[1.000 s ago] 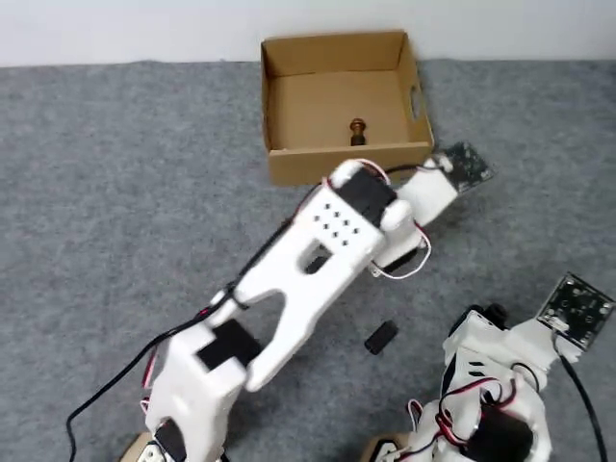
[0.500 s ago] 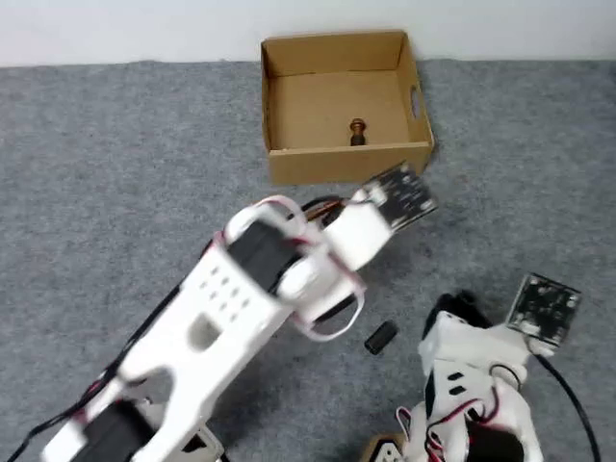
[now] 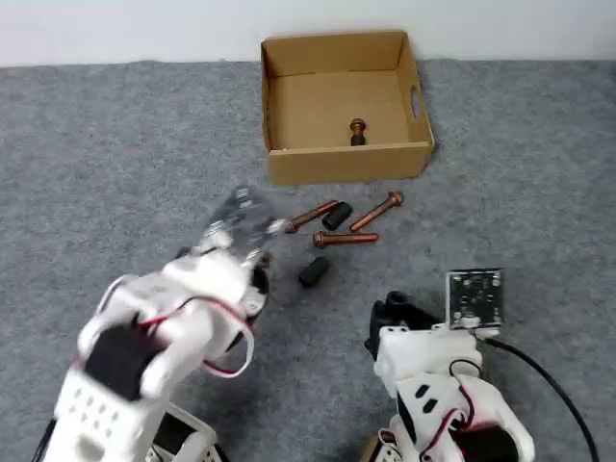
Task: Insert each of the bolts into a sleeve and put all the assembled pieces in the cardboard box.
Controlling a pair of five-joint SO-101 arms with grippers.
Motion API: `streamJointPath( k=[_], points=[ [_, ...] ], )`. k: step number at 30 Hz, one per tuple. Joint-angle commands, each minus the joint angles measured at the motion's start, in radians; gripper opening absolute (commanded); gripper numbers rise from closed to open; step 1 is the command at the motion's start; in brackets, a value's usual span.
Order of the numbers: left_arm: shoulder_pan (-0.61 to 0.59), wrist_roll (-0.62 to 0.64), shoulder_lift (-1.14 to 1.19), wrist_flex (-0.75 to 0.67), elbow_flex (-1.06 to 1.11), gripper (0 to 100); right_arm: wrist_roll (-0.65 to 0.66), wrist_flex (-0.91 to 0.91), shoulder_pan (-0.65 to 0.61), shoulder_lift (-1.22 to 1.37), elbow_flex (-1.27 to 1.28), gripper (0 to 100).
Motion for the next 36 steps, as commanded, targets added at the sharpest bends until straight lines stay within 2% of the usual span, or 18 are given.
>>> streamJointPath(
  k=[1, 5, 10, 13, 15, 19, 23, 29, 32, 36],
  points=[
    [-0.052, 0.005, -0.213, -0.13, 0.099, 0, 0.011, -0.007, -0.077, -0.001, 0.0, 0.8],
    [-0.061, 0.028, -0.427, -0.244, 0.248, 0, 0.012, -0.051, -0.206, 0.001, 0.025, 0.8],
    [-0.058, 0.279, -0.632, -0.284, 0.381, 0, 0.014, -0.193, -0.337, 0.008, 0.1, 0.8],
    [-0.057, 0.376, -0.726, -0.288, 0.453, 0, 0.06, -0.259, -0.39, 0.008, 0.13, 0.8],
    [-0.057, 0.453, -0.77, -0.288, 0.49, 0, 0.091, -0.309, -0.406, 0.008, 0.141, 0.8],
    [-0.055, 0.684, -0.767, -0.33, 0.478, 1, 0.158, -0.386, -0.41, 0.008, 0.178, 0.8],
    [-0.021, 0.689, -0.767, -0.431, 0.499, 1, 0.219, -0.466, -0.427, 0.008, 0.226, 0.8],
    [0.084, 0.687, -0.764, -0.526, 0.562, 1, 0.238, -0.487, -0.561, 0.008, 0.256, 0.8],
    [0.089, 0.687, -0.766, -0.523, 0.584, 1, 0.241, -0.486, -0.559, 0.002, 0.249, 0.8],
    [0.089, 0.687, -0.766, -0.52, 0.582, 1, 0.241, -0.486, -0.498, 0.001, 0.249, 0.8]
  ],
)
